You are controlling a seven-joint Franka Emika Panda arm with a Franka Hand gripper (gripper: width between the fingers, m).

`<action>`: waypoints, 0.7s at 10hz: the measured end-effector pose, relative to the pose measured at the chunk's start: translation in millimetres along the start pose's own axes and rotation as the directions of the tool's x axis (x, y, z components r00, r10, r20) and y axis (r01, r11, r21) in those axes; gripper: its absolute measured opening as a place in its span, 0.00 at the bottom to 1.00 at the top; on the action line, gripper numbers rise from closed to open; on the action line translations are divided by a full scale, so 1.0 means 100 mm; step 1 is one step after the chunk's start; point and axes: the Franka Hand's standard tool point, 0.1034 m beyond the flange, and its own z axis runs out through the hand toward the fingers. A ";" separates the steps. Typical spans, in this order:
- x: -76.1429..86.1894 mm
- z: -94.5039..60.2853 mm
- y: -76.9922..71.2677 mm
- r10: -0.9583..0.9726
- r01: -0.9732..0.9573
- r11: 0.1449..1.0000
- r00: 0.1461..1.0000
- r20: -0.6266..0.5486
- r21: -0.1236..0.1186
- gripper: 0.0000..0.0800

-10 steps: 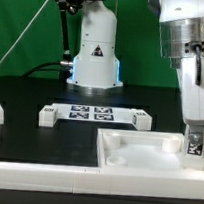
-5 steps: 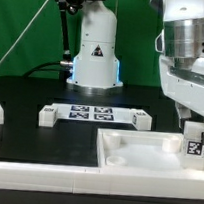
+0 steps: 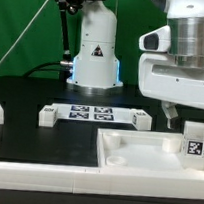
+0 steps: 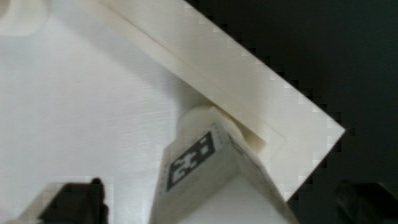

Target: Assemble one leg

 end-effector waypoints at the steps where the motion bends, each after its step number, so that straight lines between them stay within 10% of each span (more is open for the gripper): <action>1: -0.03 0.00 -0.02 -0.122 0.121 0.992 0.992 -0.015 -0.020 0.81; 7: 0.01 0.00 -0.01 -0.673 0.671 0.740 0.740 -0.018 -0.049 0.81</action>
Offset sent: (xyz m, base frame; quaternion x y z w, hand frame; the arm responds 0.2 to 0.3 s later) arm -0.0016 0.0014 0.0001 -0.0202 0.0296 -0.2652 0.9635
